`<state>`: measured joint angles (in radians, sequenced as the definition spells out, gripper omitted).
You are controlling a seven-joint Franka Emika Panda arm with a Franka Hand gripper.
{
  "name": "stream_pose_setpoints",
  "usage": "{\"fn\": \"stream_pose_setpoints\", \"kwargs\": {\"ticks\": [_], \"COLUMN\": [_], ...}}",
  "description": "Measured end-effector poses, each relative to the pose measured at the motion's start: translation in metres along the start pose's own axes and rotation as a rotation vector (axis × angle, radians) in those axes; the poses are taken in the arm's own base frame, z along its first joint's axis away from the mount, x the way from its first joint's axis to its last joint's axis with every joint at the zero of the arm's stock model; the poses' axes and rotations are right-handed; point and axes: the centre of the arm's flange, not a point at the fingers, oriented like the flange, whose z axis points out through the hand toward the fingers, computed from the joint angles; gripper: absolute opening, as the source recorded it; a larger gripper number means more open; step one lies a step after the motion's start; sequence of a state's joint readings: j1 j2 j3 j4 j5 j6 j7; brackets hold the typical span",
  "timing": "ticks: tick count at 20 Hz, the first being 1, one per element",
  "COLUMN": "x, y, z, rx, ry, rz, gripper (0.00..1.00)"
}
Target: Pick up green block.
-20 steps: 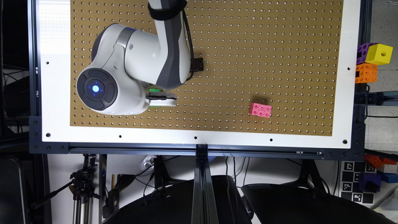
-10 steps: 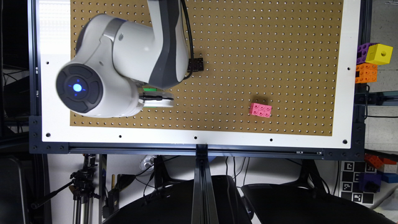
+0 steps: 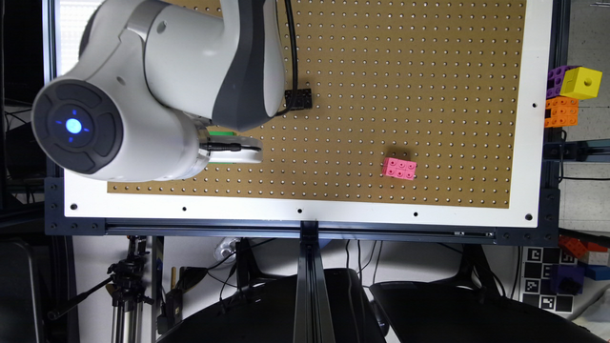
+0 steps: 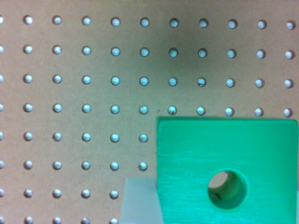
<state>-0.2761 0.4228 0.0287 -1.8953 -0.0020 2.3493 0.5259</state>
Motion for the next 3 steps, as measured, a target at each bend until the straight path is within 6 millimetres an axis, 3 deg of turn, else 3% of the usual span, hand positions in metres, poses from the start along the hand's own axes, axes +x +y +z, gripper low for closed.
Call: {"fn": "stream_pose_setpoints", "kwargs": {"ticks": [3], "x": [-0.0001], "y": [0.0], "z": [-0.0014], "rx": [0.0], "ry": [0.0], "rz": [0.0], "gripper": [0.0]}}
